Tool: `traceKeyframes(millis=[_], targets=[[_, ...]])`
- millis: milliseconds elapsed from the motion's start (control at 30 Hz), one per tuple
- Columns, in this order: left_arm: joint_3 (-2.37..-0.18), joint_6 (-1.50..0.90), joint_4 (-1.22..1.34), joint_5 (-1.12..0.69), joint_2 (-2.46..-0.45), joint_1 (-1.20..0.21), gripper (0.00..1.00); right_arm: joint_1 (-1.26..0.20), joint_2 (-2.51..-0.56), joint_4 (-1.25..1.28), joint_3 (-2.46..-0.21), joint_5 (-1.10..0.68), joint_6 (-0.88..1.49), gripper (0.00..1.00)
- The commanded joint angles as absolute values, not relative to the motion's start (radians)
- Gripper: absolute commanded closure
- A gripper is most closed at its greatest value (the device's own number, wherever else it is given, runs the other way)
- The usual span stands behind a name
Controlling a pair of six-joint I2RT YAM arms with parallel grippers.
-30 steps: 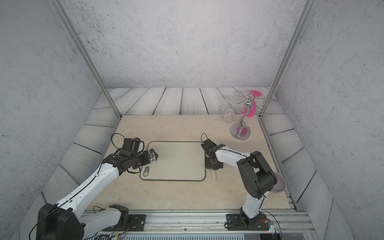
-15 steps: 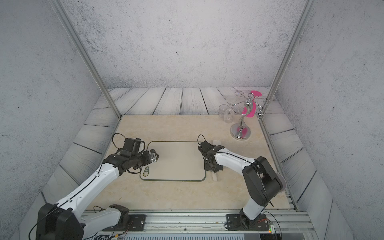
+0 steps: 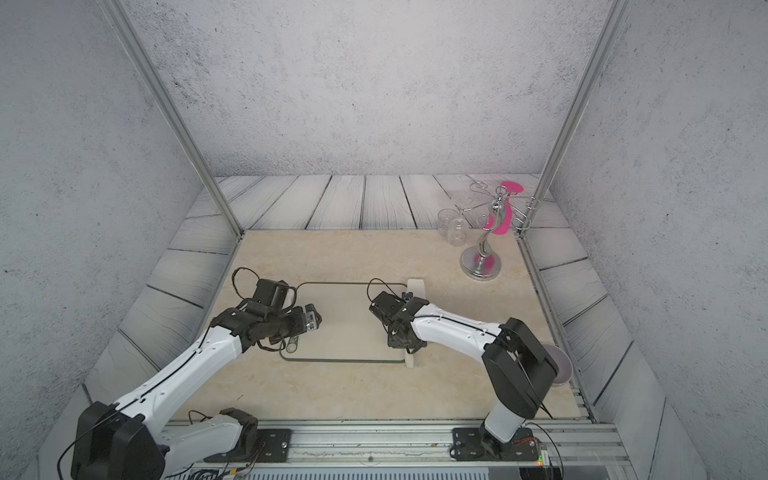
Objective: Align the knife with the edge of the cutting board
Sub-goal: Place the knife at the edge of the cutting board.
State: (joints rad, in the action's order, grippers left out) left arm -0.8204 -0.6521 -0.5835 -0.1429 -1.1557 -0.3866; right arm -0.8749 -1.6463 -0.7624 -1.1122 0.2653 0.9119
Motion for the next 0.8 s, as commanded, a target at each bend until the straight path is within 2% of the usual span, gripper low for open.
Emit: traceKeyframes(millis=[0, 300, 767], targets=[[-0.846, -0.651, -0.617, -0.128, -1.174, -0.400, 0.00, -0.911, -1.671, -0.777, -1.135, 0.308, 0.992, 0.93], [-0.881, -0.641, -0.658, -0.110, -1.193, -0.407, 0.00, -0.951, -1.719, -0.733, -1.131, 0.294, 1.050, 0.92], [-0.917, -0.646, -0.729, -0.081, -1.180, -0.408, 0.00, -0.952, -1.840, -0.724, -1.232, 0.288, 1.006, 0.91]])
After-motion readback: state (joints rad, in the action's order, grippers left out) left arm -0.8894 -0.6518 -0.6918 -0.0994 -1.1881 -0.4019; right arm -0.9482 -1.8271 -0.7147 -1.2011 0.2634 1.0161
